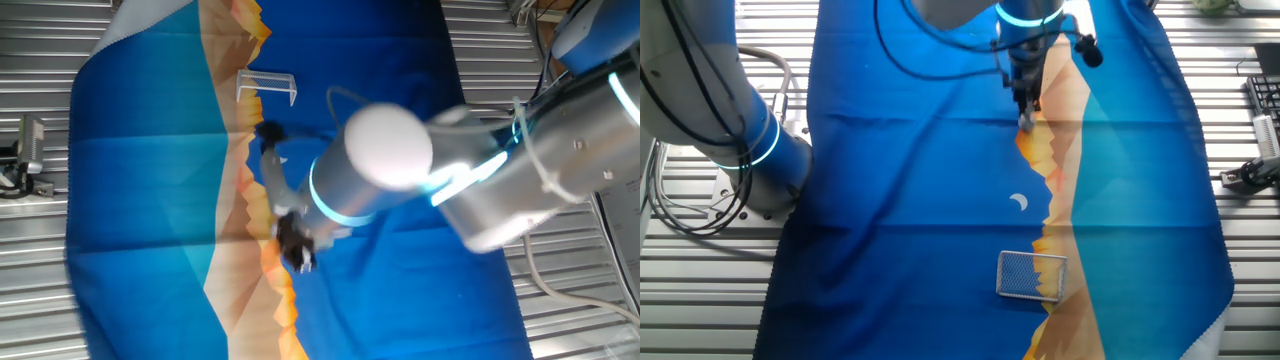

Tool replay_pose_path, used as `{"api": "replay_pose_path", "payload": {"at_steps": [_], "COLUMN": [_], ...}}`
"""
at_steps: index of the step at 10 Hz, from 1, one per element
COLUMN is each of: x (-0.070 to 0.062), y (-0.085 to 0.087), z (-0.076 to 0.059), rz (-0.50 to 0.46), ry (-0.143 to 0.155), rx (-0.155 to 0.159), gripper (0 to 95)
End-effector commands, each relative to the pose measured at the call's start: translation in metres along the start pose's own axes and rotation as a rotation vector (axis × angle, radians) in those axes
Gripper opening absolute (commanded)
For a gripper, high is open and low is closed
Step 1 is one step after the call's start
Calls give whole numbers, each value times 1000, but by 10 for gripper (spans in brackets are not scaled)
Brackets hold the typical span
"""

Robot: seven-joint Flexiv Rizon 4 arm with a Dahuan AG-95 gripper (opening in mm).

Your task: Push the soccer ball into the goal

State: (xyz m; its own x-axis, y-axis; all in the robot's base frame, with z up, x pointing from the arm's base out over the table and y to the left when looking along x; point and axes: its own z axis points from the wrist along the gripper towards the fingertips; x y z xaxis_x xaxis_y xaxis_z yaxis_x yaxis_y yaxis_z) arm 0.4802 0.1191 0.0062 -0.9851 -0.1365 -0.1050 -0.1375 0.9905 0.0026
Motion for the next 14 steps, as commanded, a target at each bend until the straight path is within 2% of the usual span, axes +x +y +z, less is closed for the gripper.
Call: {"api": "replay_pose_path", "payload": {"at_steps": [1,5,6,7,14], "x": [0,-2,-7,-11,-9], "y": [-7,-11,-15,-16,-24], "z": [0,-6,-17,-28,-34], "rz": [-29,-47,-69,-67,-66], "ry": [2,7,17,29,30], "rx": [-6,1,17,12,-9], "gripper": [0,0,0,0,0]}}
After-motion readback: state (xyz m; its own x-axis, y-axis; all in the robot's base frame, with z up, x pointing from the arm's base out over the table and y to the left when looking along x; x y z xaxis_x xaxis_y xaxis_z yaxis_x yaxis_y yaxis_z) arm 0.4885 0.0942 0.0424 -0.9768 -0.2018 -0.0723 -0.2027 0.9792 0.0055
